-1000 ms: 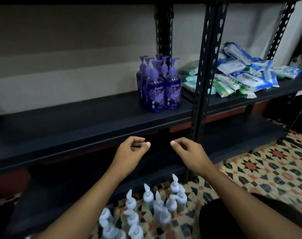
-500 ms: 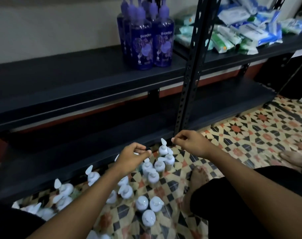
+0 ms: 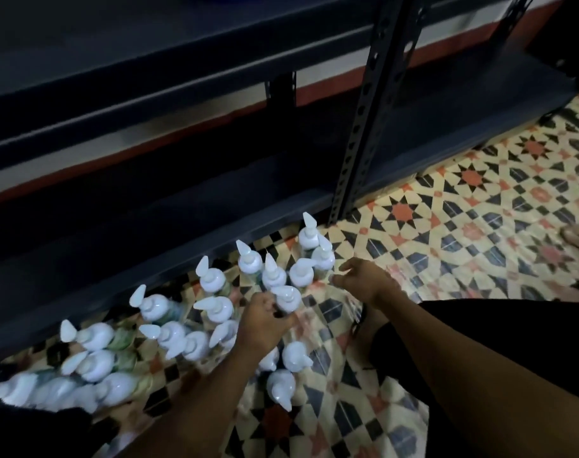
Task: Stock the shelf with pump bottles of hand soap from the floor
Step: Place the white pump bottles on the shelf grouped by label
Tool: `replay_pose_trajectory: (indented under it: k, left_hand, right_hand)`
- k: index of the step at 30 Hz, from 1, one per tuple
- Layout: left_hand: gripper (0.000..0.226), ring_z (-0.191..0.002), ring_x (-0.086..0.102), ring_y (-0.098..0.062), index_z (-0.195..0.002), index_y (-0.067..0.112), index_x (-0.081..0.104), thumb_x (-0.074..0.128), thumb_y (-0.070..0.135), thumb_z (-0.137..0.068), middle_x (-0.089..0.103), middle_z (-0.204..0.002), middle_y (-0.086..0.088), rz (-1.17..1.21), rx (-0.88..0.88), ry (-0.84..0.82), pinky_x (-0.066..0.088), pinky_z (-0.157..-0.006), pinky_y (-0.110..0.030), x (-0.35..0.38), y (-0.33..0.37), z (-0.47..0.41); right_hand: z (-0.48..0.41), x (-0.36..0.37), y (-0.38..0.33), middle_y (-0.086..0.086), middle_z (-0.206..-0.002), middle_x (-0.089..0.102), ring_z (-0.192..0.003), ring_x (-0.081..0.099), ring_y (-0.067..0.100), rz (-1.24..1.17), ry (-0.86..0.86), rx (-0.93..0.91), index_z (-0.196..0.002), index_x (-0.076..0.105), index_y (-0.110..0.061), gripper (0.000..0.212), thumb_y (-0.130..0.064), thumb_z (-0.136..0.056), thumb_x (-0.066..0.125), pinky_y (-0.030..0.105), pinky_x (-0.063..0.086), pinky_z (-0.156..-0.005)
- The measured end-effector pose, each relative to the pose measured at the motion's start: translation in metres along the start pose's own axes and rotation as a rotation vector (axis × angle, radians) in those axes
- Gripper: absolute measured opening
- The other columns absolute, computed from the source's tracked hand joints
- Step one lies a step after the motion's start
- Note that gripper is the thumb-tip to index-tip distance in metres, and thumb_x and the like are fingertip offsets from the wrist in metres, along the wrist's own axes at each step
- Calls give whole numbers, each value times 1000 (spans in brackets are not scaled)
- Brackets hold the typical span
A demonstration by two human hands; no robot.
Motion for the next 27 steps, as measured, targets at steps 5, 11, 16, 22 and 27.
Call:
replay_pose_trajectory:
  k: [5,11,16,22,27]
  left_hand:
    - [30,-79,70,-9,-82,25,66,86,33,-61,73,-80,8,-22,-34,-43,58,-72,-34,15,-28,-30]
    - [72,-92,72,-16,-104,23,67,87,64,-50,73,-98,2,-84,-126,-8,62,-75,-43,47,-79,-71]
    - [73,-93,68,-21,-113,22,62,68,62,-52,72,-102,1,-159,-141,59,55,-74,-31,40,-38,-63]
    - [60,-97,66,-22,-113,17,64,84,46,-65,71,-103,-1,-147,-159,79,47,-79,-26,21,-27,-44]
    - [51,-92,69,-12,-108,18,67,86,30,-62,73,-98,6,-27,-62,90,54,-72,-21,-8,-7,-20]
  right_hand:
    - [-39,16,6,14,-132,61,-115,61,31,-22,16,45,-144,44,-14,72,-38,-85,78,34,48,-91]
    - [-67,30,1,7,-127,55,-124,50,33,39,13,-37,-148,39,-17,78,-23,-82,79,34,39,-90]
    - [-75,31,-2,14,-128,53,-120,50,37,139,69,-97,-149,38,-19,74,-23,-86,75,39,42,-93]
    - [-71,29,-5,9,-107,65,-95,60,30,195,120,-114,-115,58,-17,51,-44,-76,76,39,51,-82]
    - [-39,12,0,5,-101,65,-91,63,28,-57,181,-22,-115,57,-13,54,-41,-75,79,41,53,-80]
Point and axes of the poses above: each hand's wrist, its own z-axis away from the middle knuckle, its own x-axis out of the palm, y = z × x, the point moved 6 cm from there along -z, towards the middle knuckle
